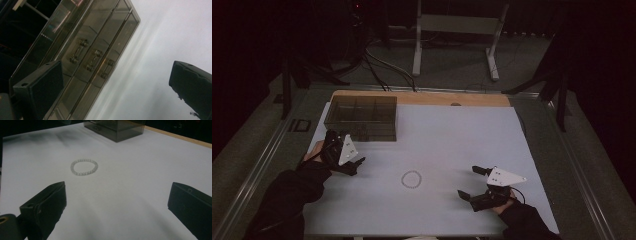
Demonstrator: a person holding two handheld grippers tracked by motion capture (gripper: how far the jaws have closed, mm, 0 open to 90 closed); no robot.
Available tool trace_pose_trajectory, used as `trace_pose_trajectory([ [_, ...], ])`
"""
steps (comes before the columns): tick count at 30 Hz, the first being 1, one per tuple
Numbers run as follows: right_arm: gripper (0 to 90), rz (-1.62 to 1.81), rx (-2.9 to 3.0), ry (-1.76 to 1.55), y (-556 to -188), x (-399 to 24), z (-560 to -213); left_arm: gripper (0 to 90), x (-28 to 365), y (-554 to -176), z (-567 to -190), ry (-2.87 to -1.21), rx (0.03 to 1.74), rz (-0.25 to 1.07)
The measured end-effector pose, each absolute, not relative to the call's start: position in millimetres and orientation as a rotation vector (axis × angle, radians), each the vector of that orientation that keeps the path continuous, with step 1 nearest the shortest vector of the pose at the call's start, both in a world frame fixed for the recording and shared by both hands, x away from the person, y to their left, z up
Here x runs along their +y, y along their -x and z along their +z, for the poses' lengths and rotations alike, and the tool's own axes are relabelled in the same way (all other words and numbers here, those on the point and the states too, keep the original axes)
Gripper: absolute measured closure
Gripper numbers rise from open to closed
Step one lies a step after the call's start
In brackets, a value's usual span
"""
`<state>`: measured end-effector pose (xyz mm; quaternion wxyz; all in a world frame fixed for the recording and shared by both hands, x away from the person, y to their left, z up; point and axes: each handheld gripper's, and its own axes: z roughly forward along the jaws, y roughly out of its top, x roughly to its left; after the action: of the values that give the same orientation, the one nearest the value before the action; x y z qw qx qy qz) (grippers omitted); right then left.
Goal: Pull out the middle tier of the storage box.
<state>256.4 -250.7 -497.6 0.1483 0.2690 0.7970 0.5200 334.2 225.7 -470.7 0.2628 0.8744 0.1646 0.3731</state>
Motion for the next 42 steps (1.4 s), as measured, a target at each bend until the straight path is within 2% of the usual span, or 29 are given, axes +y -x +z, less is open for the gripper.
trace_pose_trajectory([
  [15,1.9,1.503,2.290,-0.776,-256.7,-250.9,-497.6,1.0,214.8,-342.1,-477.6,-2.492,0.355,1.085],
  [29,1.9,1.503,2.294,-0.777,-256.4,-250.7,-497.4,1.0,203.0,-345.7,-485.3,-2.576,0.319,1.257],
  [32,1.9,1.503,2.295,-0.777,-256.8,-250.6,-497.8,1.0,197.8,-343.7,-488.9,-2.604,0.291,1.380],
  [37,1.9,1.508,2.293,-0.778,-256.5,-251.1,-497.3,1.0,194.8,-344.1,-490.2,-2.625,0.278,1.402],
  [42,1.9,1.510,2.290,-0.775,-256.1,-251.2,-496.7,1.1,192.0,-342.6,-495.7,-2.648,0.245,1.488],
])
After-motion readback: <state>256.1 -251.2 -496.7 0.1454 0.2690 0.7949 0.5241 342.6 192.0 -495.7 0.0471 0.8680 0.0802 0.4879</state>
